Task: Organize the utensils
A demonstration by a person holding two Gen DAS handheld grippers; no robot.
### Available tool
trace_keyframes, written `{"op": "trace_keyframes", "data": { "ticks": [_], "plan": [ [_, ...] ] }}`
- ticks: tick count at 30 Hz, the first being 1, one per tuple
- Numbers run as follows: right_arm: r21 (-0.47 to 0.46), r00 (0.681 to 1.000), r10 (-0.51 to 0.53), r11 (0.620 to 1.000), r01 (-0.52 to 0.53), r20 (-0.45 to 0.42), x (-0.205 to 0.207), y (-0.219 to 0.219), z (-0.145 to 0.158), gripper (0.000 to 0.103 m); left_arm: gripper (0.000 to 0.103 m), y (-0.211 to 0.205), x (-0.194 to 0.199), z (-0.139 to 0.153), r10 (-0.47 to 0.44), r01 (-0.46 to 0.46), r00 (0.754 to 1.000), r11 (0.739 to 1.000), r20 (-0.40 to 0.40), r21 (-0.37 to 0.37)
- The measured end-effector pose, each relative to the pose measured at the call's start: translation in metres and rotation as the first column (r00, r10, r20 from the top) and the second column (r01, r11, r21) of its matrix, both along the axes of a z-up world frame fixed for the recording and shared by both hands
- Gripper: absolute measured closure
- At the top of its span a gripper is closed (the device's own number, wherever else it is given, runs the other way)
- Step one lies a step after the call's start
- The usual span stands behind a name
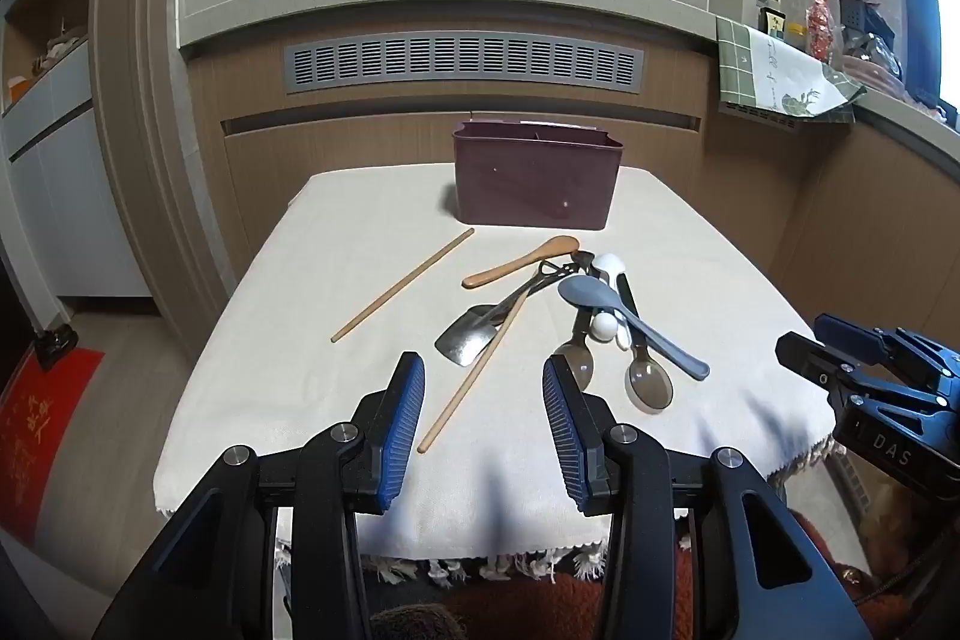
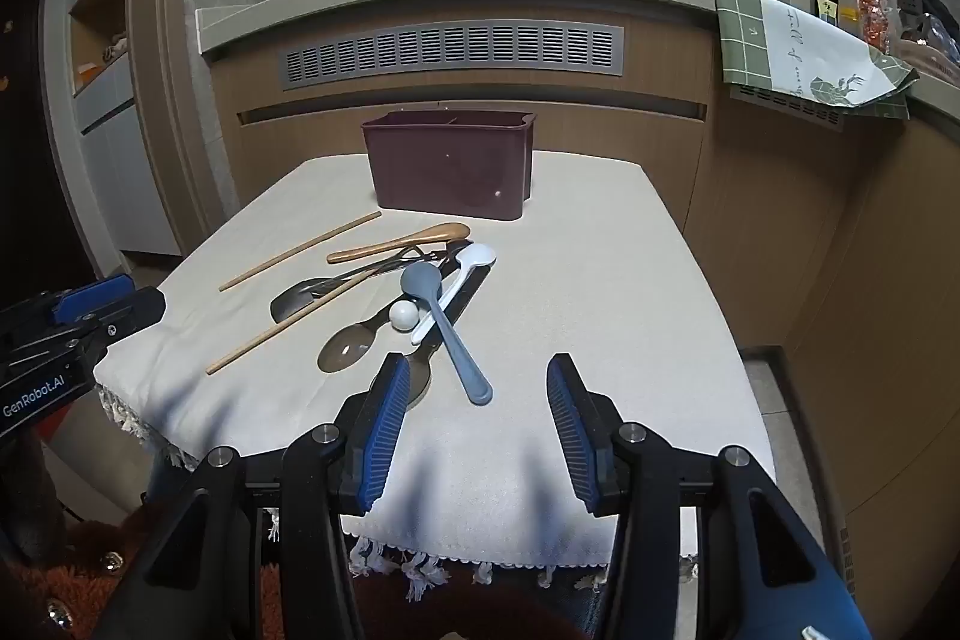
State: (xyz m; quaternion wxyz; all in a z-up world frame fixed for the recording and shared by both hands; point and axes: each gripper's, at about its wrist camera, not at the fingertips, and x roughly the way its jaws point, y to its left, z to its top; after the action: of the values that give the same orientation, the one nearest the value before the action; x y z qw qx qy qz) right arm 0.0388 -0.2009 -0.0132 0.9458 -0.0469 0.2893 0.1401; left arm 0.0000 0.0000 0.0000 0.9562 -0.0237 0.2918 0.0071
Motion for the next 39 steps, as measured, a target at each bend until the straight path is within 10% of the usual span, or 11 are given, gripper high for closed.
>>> {"op": "trace_keyframes", "data": {
  "ticks": [39],
  "plan": [
    [0.014, 0.999, 0.012, 1.000, -0.012, -0.038, 0.007, 0.001, -0.006, 0.058, 0.061, 0.002, 0.013, -0.006, -0.024, 0.023, 0.999, 0.999, -0.023, -0.024]
  ]
}}
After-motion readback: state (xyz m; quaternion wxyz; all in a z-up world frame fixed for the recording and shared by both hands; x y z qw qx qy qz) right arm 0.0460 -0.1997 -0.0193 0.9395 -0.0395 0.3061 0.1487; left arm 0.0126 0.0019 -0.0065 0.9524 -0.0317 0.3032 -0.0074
